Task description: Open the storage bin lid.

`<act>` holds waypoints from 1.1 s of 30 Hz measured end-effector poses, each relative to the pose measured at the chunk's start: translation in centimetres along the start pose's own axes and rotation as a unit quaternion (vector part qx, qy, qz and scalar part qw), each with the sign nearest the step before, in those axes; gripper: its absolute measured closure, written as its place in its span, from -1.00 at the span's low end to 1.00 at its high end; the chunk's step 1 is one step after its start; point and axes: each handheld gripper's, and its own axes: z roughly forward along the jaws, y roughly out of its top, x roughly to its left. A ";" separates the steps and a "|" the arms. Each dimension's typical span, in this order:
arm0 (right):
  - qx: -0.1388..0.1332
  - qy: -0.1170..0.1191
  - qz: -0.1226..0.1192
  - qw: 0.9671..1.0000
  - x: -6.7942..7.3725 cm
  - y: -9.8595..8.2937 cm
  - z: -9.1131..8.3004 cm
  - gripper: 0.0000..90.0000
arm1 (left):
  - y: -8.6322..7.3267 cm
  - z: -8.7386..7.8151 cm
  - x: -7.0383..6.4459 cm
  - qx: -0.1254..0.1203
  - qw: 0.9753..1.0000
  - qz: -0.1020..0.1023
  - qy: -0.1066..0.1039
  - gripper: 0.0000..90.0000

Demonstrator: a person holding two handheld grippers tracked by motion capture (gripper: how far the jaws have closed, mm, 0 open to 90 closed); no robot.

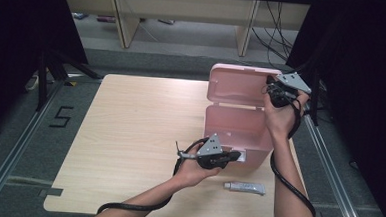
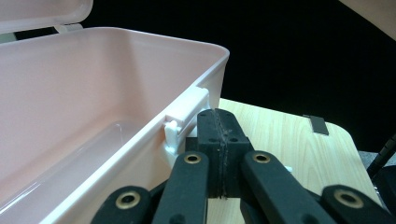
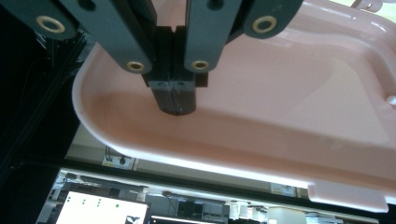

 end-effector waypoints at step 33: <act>0.061 0.001 0.013 0.998 0.2 -2.5 3.0 1.00 | 0.0 0.0 0.0 0.000 1.000 0.000 -0.001 0.99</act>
